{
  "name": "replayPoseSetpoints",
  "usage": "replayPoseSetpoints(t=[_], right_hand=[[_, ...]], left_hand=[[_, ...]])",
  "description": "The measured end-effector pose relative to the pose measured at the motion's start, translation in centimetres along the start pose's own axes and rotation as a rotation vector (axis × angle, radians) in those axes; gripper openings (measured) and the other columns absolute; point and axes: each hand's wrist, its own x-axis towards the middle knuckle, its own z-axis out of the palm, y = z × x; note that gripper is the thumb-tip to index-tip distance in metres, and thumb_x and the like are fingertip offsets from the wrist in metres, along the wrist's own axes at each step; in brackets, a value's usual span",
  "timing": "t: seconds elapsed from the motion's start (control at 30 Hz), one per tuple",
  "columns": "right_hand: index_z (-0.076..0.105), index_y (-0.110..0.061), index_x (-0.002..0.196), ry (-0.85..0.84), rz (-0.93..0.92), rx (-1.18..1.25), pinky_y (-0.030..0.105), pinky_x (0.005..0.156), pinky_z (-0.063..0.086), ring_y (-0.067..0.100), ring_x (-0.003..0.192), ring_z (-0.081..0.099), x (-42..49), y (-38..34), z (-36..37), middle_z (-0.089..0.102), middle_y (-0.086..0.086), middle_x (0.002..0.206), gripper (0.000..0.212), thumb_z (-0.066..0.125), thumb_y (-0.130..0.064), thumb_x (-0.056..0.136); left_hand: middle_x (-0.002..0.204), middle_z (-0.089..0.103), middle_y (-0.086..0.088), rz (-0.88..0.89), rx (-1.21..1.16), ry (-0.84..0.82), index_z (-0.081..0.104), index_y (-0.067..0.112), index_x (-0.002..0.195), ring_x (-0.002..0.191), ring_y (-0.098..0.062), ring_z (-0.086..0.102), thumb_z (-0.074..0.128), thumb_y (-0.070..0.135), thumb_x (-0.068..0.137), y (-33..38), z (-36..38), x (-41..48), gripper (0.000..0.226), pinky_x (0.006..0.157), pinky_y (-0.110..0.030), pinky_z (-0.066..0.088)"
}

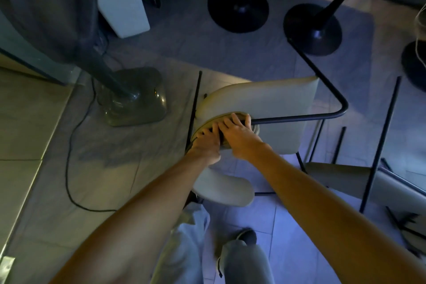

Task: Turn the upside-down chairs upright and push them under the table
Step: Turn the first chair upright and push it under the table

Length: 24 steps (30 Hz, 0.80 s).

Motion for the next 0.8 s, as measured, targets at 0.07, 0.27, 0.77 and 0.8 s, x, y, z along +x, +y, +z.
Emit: replayPoseSetpoints(t=[0.07, 0.27, 0.77, 0.8], right_hand=[[0.014, -0.013, 0.157, -0.003, -0.007, 0.005, 0.069, 0.114, 0.01, 0.035, 0.15, 0.008, 0.6, 0.8, -1.0, 0.021, 0.008, 0.157, 0.094, 0.071, -0.01, 0.081], [0.016, -0.015, 0.157, 0.02, -0.014, 0.024, 0.069, 0.114, 0.013, 0.03, 0.146, 0.017, 3.5, 3.1, -5.1, 0.027, 0.006, 0.155, 0.098, 0.074, -0.013, 0.079], [0.05, -0.02, 0.139, 0.392, 0.037, -0.148, 0.058, 0.105, 0.032, 0.034, 0.125, 0.048, 12.2, 10.8, -14.1, 0.056, 0.008, 0.134, 0.069, 0.071, -0.007, 0.075], [0.052, -0.021, 0.136, 0.397, 0.045, -0.151, 0.057, 0.104, 0.034, 0.033, 0.121, 0.05, 12.7, 11.6, -15.0, 0.058, 0.007, 0.131, 0.067, 0.072, -0.007, 0.074]], left_hand=[[0.144, 0.034, -0.031, 0.003, -0.013, -0.019, -0.009, -0.001, 0.152, 0.128, -0.042, 0.045, 0.063, 0.026, 0.088, -0.1, -1.3, 0.6, 0.1, 0.104, -0.049, 0.043], [0.152, 0.024, -0.028, 0.006, -0.066, 0.039, -0.014, 0.009, 0.154, 0.131, -0.041, 0.045, 0.065, 0.023, 0.086, -0.6, -5.9, 3.0, 0.105, 0.101, -0.047, 0.046], [0.109, 0.068, 0.001, -0.013, -0.036, 0.727, 0.06, 0.014, 0.123, 0.09, -0.021, 0.07, 0.073, 0.018, 0.08, -1.2, -16.2, 11.3, 0.045, 0.051, -0.034, 0.053], [0.105, 0.069, 0.0, -0.013, -0.04, 0.739, 0.062, 0.013, 0.121, 0.085, -0.023, 0.071, 0.071, 0.017, 0.08, -0.8, -17.4, 11.9, 0.042, 0.049, -0.034, 0.052]])
